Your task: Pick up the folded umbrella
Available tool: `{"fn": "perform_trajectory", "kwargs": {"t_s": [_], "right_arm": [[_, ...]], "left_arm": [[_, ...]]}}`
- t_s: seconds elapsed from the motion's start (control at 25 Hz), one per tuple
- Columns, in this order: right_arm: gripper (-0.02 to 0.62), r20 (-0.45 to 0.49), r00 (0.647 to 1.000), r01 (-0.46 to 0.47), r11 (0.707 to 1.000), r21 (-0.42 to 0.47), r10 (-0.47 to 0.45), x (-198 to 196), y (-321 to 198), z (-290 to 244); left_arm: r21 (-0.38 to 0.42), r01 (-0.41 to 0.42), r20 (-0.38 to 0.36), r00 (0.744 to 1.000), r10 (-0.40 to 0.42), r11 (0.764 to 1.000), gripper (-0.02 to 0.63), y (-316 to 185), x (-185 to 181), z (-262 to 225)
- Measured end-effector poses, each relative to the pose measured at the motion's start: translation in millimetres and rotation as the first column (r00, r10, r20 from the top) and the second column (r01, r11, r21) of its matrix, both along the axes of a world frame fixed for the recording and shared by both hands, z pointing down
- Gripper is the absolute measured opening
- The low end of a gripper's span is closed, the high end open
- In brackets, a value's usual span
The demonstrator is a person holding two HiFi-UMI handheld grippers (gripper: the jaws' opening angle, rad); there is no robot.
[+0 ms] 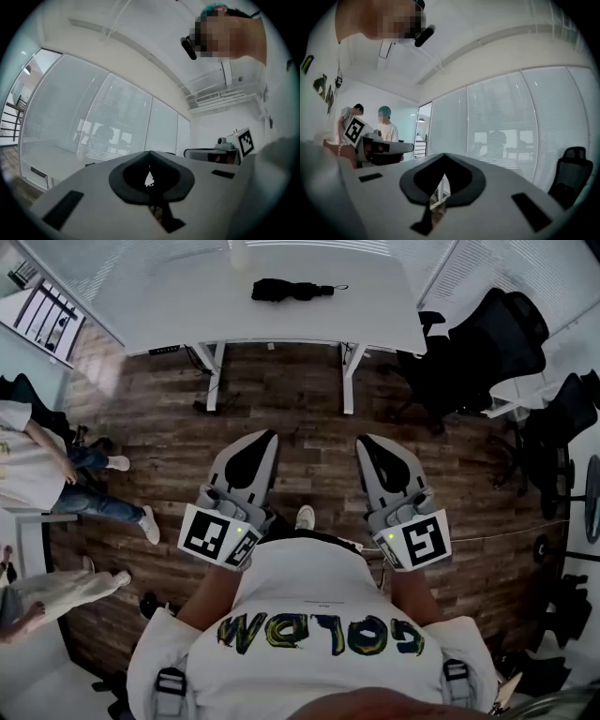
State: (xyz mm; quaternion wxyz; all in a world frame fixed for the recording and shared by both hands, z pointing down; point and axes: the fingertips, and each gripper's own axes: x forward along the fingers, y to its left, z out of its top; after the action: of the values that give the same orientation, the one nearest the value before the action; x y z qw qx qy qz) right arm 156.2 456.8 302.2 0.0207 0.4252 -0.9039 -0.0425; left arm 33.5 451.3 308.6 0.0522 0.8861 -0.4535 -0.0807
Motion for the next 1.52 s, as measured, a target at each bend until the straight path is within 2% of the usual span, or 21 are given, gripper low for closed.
{"fn": "perform_trajectory", "kwargs": {"t_s": [0.28,0.64,1.12,1.52], "right_arm": [[0.011,0.011,1.0,-0.009,1.0,-0.016,0.009,8,-26,2],[0.011,0.009,1.0,0.004,1.0,-0.023,-0.004,-13,-79,4],[0.011,-0.006,1.0,0.013,1.0,-0.018,-0.013,-69,-189,-1],[0.011,-0.011,1.0,-0.006,1.0,-0.011,0.005,-122,-265,-3]], "left_arm": [[-0.016,0.0,0.004,1.0,0.0,1.0,0.011,-24,5,4],[-0.023,0.001,-0.001,1.0,-0.001,1.0,0.011,-79,-13,8],[-0.028,0.0,-0.018,1.0,0.0,1.0,0.011,-189,-68,10],[-0.028,-0.034,-0.021,0.999,0.033,0.999,0.011,-268,-117,11]]}}
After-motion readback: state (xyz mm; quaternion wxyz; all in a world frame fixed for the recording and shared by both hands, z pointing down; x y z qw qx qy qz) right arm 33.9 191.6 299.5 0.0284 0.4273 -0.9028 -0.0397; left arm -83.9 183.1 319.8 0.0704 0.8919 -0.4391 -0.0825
